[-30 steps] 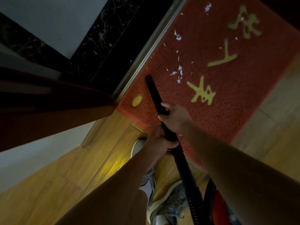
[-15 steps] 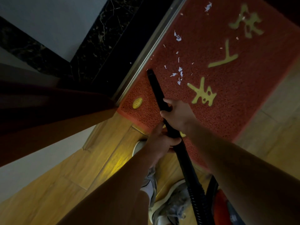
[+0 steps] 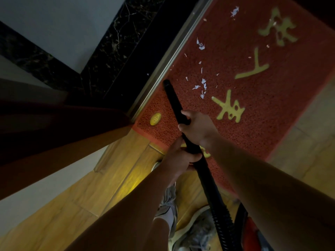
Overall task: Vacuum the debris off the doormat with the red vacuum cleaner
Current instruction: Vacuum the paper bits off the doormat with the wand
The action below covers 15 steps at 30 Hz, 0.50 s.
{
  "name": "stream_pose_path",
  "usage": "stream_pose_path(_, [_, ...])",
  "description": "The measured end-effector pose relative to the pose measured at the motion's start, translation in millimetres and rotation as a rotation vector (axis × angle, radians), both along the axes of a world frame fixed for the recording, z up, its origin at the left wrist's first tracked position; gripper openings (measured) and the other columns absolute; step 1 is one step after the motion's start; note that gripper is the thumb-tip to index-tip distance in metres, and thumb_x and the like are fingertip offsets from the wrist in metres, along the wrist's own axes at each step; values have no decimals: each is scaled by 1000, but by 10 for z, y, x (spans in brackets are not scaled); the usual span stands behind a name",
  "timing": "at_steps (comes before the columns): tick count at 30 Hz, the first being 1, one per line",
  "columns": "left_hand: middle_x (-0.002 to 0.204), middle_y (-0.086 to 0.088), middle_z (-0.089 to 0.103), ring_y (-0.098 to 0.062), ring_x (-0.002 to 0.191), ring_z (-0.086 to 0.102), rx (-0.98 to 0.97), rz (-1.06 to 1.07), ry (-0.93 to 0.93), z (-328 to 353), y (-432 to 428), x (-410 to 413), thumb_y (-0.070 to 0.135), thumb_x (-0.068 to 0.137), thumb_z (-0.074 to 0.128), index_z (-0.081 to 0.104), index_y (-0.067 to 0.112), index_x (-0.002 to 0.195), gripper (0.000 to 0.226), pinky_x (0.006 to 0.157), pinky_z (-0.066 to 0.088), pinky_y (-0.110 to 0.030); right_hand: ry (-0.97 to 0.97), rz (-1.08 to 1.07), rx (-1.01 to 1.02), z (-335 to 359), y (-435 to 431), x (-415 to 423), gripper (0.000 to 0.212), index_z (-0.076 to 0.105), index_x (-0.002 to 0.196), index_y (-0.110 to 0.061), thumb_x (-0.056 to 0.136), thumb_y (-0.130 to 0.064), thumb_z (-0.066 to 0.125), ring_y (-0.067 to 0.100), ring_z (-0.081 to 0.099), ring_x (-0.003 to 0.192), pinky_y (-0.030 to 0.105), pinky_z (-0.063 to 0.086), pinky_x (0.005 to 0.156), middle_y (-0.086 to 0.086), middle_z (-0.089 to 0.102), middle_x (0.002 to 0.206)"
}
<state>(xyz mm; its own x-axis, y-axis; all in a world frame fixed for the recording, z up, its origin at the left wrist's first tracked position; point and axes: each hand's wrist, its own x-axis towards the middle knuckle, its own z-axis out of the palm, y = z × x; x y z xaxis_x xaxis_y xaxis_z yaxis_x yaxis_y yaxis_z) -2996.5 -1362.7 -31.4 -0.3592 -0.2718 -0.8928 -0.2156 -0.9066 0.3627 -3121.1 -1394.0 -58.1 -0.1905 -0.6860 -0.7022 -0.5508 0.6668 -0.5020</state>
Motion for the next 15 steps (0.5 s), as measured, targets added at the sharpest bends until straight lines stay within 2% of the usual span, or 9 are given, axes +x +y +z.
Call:
stream_pose_path(6, [105,-12,75,-30,92,75,-6,-15,-4,45,-89,52,-4,90,65,58,23,131,50,84,61,-50,20,18,13,34,-93,46,62,48,148,-27,88,-31,66,24,67,110,37,55,94,9,67,129])
stream_pose_path(11, [102,-10,74,-24,87,76,1,-8,0,139,-130,94,-3,91,65,56,23,134,51,70,61,-35,18,27,9,103,-111,79,60,47,148,-25,91,-30,65,25,69,102,33,56,87,10,69,124])
stream_pose_path(15, [111,-14,71,-23,89,75,-16,41,-5,157,-127,38,-6,90,66,52,23,136,56,67,61,-31,10,52,-30,151,-178,58,60,48,148,-26,90,-29,65,27,68,108,38,54,95,11,69,126])
